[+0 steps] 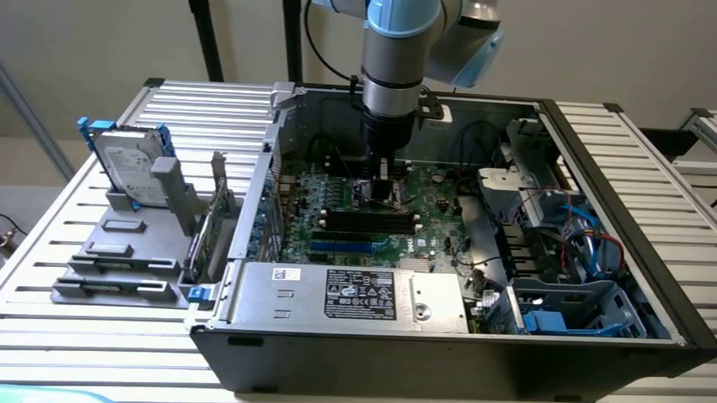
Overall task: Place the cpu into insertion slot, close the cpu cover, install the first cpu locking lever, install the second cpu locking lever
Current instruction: 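Place the cpu into insertion slot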
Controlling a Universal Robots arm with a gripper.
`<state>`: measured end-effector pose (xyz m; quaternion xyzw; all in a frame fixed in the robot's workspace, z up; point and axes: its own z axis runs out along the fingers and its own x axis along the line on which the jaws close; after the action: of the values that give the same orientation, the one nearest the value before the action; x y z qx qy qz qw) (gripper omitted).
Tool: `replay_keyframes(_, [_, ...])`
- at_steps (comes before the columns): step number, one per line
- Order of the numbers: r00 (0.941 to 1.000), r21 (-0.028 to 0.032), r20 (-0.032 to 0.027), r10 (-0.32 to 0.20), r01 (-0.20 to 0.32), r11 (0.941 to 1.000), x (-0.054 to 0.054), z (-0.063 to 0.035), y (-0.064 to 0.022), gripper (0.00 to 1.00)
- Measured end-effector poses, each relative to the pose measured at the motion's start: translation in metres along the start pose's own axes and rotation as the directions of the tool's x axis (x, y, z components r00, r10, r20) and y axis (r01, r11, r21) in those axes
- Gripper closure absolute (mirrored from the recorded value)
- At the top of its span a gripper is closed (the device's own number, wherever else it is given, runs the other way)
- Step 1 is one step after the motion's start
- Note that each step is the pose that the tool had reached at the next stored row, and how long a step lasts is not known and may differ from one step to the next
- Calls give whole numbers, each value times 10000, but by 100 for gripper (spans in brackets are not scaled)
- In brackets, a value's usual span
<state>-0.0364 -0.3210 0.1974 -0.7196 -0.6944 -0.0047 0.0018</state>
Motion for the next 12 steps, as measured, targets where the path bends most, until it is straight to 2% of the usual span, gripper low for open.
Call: replay_keyframes(12, [10000, 28, 9, 13, -13, 10000, 1, 1, 3, 45])
